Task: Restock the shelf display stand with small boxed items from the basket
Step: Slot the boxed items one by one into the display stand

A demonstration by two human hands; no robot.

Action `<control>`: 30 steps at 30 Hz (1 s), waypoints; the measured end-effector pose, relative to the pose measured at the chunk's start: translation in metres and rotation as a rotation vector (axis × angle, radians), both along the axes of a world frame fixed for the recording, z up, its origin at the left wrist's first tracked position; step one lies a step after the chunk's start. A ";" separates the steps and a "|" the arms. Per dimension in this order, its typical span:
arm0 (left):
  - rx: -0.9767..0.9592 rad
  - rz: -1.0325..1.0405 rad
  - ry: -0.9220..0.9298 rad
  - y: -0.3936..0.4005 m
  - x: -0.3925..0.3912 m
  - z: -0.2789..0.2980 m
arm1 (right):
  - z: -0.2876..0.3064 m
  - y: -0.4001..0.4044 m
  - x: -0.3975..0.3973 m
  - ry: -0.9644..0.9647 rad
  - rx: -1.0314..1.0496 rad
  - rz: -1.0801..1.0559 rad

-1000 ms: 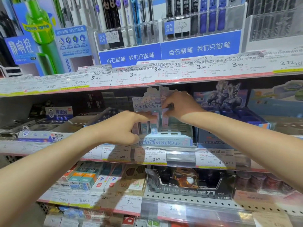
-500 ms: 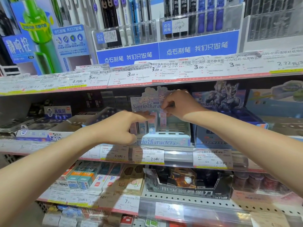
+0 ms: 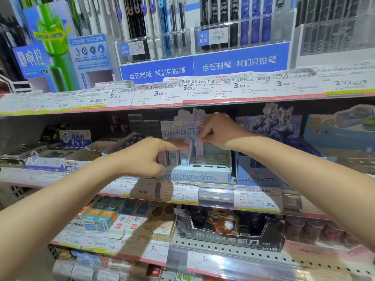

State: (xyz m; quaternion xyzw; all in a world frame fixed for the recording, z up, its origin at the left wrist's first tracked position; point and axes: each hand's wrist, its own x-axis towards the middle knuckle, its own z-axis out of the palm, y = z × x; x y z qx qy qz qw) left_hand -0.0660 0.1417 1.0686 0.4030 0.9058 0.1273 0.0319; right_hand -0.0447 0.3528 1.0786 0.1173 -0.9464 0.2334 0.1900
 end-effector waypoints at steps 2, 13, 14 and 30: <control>-0.003 0.010 0.016 0.001 0.000 0.000 | 0.000 0.000 0.000 -0.018 0.057 0.011; 0.006 0.033 0.027 0.003 0.002 0.004 | 0.014 0.007 0.003 -0.071 0.215 0.040; 0.012 0.020 0.029 0.004 0.004 0.005 | 0.016 0.008 0.002 -0.068 0.226 0.044; 0.060 -0.013 0.070 0.008 0.011 0.007 | 0.013 0.005 -0.001 -0.125 0.277 0.089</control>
